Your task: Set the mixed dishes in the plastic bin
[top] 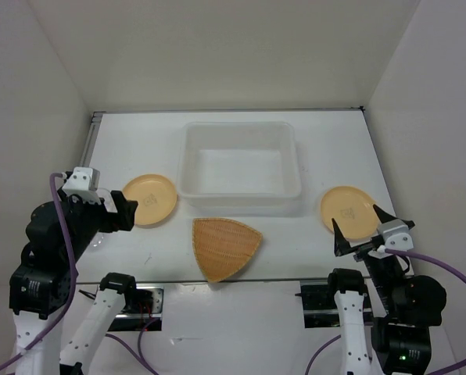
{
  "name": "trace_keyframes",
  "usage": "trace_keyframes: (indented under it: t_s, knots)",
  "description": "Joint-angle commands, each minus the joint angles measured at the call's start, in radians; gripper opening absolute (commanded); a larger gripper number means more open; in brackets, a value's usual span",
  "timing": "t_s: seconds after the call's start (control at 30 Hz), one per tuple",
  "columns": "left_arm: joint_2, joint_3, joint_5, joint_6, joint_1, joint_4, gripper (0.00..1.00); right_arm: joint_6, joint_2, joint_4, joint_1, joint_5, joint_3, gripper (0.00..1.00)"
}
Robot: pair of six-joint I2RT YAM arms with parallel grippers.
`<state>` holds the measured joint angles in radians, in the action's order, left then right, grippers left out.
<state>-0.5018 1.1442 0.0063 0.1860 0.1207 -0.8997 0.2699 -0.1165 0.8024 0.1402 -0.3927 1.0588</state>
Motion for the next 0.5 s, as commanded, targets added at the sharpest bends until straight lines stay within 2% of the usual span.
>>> trace_keyframes:
  t_s: [0.0,0.17,0.37,0.47]
  knots:
    - [-0.032,-0.003,0.008,-0.005,0.004,0.031,1.00,-0.096,0.052,-0.069,-0.013,0.106,-0.022,0.98]
    - [-0.052,-0.003,0.008,-0.005,0.004,0.031,1.00,-0.149,0.061,-0.091,-0.013,0.219,-0.031,0.98]
    - [-0.075,-0.015,-0.077,0.044,0.004,0.051,1.00,-0.196,0.061,-0.091,-0.013,0.310,-0.031,0.98]
    - [-0.116,-0.026,-0.052,0.021,0.004,0.051,1.00,-0.178,0.071,-0.091,-0.013,0.275,-0.031,0.98]
